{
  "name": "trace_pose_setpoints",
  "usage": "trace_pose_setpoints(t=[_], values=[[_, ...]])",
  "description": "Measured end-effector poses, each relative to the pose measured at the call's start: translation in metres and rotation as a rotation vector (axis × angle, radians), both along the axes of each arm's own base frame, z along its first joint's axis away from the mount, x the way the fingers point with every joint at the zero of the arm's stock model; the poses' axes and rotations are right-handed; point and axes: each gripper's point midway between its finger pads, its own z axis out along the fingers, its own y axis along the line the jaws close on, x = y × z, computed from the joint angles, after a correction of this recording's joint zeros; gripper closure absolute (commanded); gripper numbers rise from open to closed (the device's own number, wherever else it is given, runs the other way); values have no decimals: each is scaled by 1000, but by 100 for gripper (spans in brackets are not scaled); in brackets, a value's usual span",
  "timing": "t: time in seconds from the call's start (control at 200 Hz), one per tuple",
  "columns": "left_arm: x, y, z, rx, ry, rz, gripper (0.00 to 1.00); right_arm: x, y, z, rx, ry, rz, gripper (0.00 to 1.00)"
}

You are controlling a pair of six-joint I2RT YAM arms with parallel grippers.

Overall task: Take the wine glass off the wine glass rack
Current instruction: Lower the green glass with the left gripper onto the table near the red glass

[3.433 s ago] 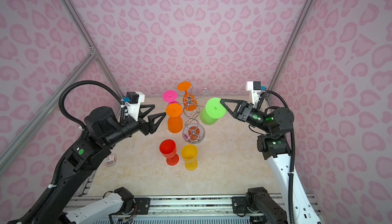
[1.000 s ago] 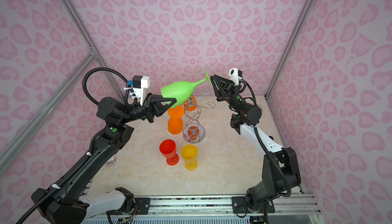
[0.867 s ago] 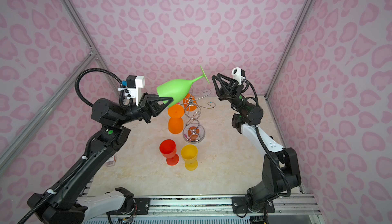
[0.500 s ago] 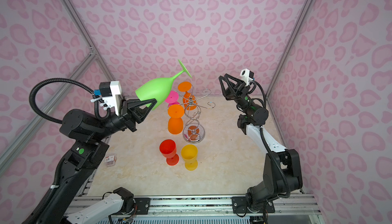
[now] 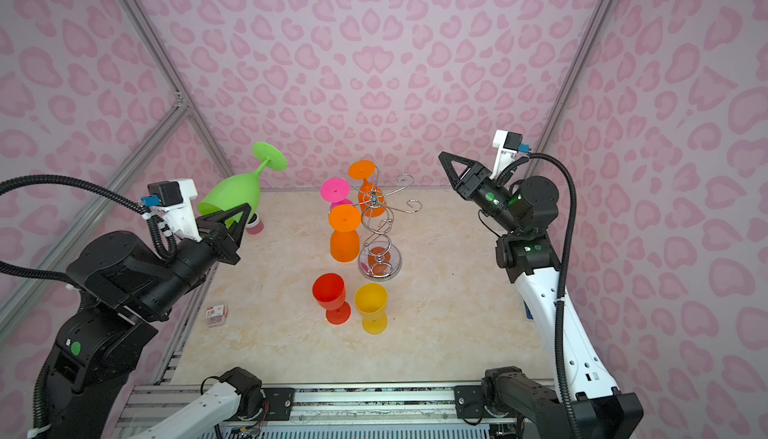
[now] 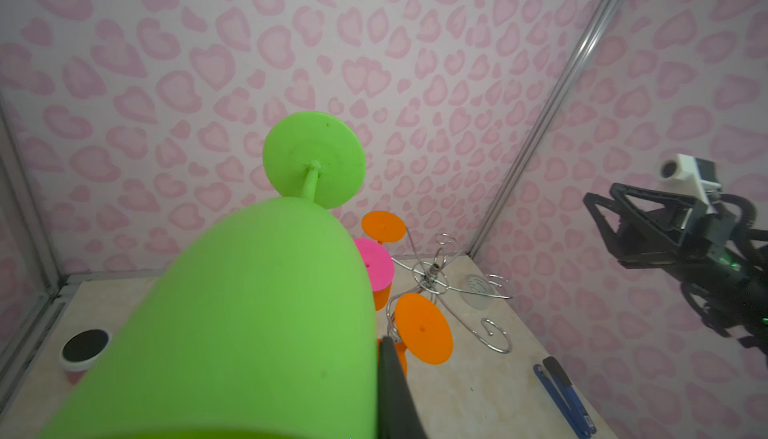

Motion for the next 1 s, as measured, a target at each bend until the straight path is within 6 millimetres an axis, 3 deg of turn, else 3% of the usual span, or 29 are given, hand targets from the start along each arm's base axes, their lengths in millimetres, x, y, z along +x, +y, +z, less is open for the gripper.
trace_pose_setpoints(t=[0.165, 0.29, 0.4, 0.635, 1.0], values=[[19, 14, -66, 103, 232, 131, 98, 16, -21, -62, -149, 160, -116, 59], [29, 19, -116, 168, 389, 181, 98, 19, -29, -87, -191, 225, -139, 59], [37, 20, -154, 191, 500, 196, 98, 20, -31, -95, -205, 245, -143, 59], [48, 2, -236, 184, 757, 116, 98, 23, -35, -109, -219, 277, -150, 59], [63, -22, -293, 206, 954, 37, 98, 26, -38, -121, -231, 308, -148, 59]])
